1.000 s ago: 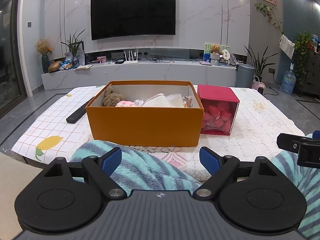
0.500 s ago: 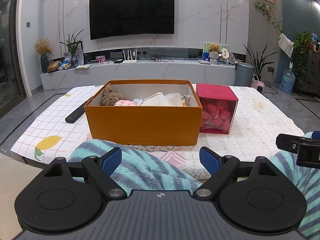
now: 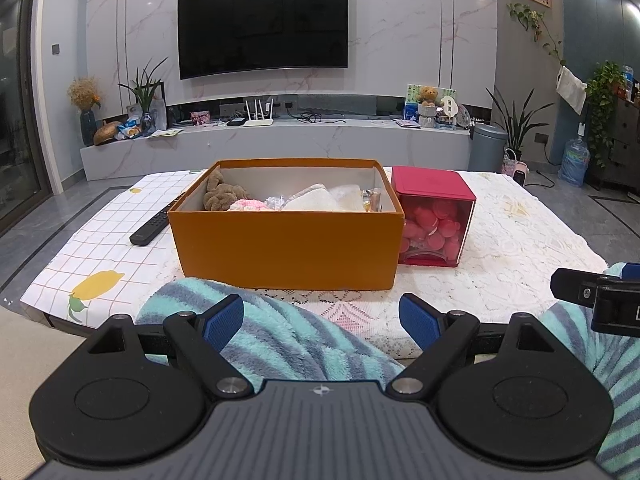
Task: Organize soft objects
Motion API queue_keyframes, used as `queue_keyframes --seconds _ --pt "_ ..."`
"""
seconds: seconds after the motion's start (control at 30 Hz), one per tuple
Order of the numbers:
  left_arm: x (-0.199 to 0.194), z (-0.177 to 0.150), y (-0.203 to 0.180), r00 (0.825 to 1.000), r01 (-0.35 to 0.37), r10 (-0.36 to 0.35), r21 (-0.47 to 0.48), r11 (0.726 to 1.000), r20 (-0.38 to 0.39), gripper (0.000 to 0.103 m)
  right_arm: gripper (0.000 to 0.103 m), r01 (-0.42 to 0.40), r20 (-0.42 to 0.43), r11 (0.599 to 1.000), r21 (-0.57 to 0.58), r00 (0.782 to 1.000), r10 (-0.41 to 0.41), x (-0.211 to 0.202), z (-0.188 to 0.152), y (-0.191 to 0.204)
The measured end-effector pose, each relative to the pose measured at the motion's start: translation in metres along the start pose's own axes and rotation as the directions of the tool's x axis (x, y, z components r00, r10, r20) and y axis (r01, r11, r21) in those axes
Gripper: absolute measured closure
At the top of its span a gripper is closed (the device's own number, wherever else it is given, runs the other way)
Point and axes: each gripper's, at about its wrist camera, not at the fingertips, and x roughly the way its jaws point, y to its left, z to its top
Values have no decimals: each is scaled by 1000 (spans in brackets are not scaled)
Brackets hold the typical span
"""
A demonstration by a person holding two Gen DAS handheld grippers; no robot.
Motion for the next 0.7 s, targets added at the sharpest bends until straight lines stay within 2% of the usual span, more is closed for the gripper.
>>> queue_keyframes --seconds 0.7 --pt "1 -2 0 1000 1 -1 -3 1000 -4 1 3 -1 -6 1000 0 1000 1 1 -2 1"
